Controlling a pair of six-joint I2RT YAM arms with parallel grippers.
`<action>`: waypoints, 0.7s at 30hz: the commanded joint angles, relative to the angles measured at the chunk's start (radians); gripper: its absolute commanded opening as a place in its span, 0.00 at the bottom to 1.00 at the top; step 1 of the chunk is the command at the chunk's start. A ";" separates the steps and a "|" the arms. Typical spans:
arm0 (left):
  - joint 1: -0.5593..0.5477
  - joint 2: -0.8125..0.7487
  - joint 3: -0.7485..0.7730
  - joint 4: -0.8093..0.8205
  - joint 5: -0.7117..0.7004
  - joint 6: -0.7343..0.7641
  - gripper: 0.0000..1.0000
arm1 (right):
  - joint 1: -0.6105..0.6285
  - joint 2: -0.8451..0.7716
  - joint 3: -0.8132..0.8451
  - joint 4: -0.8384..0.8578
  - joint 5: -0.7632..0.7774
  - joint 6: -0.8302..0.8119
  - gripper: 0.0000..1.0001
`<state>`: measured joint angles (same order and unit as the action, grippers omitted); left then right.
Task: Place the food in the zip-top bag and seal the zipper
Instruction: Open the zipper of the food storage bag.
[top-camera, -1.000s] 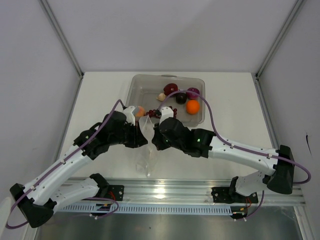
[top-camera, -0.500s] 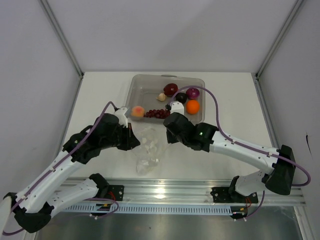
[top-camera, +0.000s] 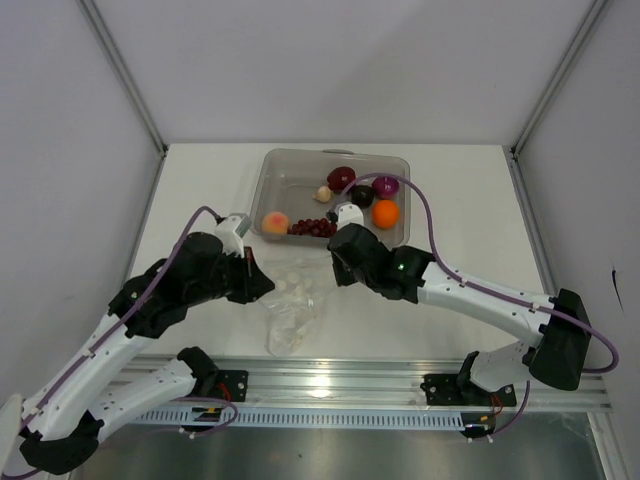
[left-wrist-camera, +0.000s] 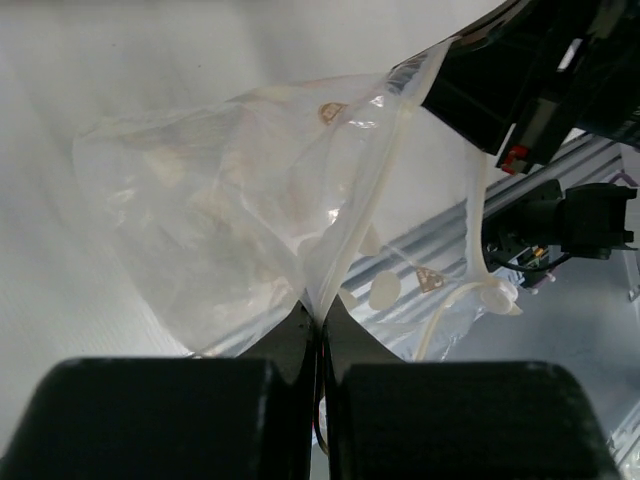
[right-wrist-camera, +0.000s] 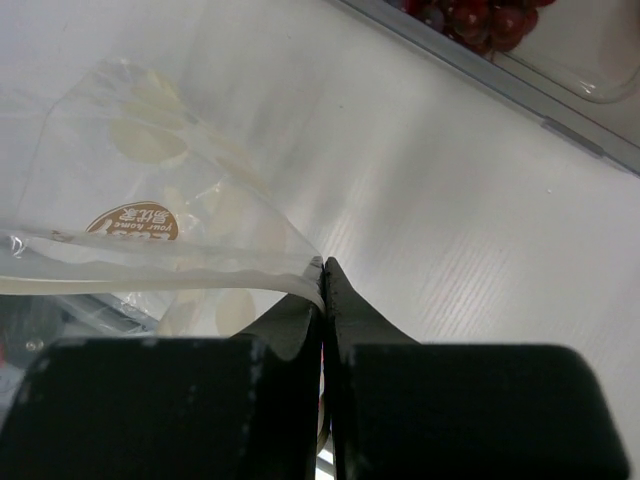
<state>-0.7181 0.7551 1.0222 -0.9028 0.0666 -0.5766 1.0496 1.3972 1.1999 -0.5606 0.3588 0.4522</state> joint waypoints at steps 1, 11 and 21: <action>-0.003 -0.025 -0.001 0.044 0.044 -0.003 0.01 | -0.017 -0.024 -0.028 0.077 -0.047 -0.053 0.00; -0.001 0.070 -0.004 0.032 -0.048 -0.026 0.01 | -0.026 -0.027 -0.002 0.133 -0.146 -0.089 0.48; 0.000 0.079 -0.011 -0.054 -0.258 -0.088 0.01 | -0.039 -0.087 0.099 0.085 -0.224 -0.092 0.99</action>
<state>-0.7177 0.8387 1.0100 -0.9203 -0.0994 -0.6304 1.0149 1.3792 1.2358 -0.4885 0.1703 0.3641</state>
